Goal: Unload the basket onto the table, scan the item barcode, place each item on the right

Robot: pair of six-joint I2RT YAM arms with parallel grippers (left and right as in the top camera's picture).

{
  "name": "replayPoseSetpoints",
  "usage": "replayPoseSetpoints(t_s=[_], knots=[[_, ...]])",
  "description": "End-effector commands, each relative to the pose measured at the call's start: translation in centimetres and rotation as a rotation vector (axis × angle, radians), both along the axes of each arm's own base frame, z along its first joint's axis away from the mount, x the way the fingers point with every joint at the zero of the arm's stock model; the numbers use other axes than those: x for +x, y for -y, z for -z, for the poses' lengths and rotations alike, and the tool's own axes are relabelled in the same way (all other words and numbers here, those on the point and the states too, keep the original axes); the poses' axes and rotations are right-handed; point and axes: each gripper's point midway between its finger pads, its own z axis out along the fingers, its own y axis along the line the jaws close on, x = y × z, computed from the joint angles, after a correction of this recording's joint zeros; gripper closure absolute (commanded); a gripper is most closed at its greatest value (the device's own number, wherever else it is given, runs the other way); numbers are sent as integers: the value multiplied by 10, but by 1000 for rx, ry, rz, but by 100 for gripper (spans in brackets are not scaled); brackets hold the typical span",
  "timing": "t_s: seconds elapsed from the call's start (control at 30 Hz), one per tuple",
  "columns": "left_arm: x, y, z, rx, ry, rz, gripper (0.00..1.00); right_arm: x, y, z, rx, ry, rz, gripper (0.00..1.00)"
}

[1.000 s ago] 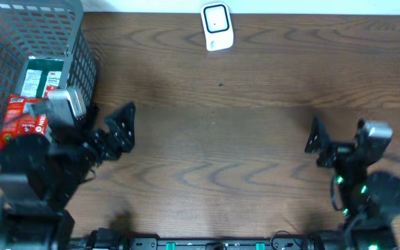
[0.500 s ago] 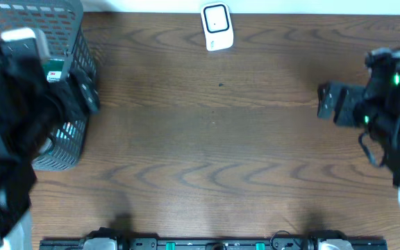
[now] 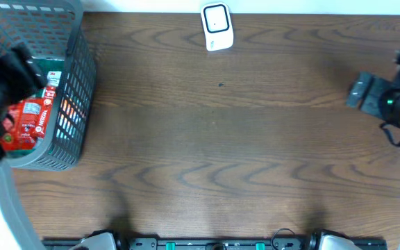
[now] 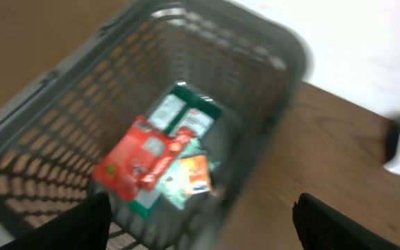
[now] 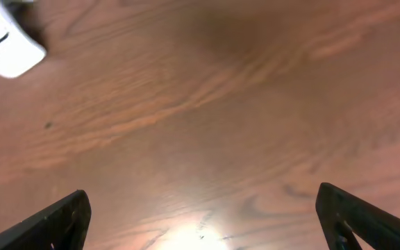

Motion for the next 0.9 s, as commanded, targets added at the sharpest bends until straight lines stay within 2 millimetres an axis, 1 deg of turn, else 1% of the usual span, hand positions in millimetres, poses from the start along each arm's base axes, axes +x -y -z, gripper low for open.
replayPoseSetpoints(t_s=[0.0,0.17,0.27,0.37,0.47,0.5,0.63,0.87], knots=[[14,-37,24,-18,-81,-107,15,-1,16,-4,21,18,100,1],[31,-72,63,-61,-194,-181,15,-1,16,-3,22,13,99,1],[37,-92,86,-88,-253,-221,15,-1,16,-3,22,13,99,1],[43,-108,109,-120,-309,-255,15,-1,16,-3,22,13,99,1],[50,-115,130,-152,-352,-275,15,-1,16,-3,22,13,99,1],[55,-118,141,-163,-380,-274,15,-1,16,-3,22,13,99,1],[65,-122,170,-193,-446,-270,15,-1,16,-3,22,13,99,1],[80,-111,214,-317,-528,-212,15,-1,16,-3,22,13,99,1]])
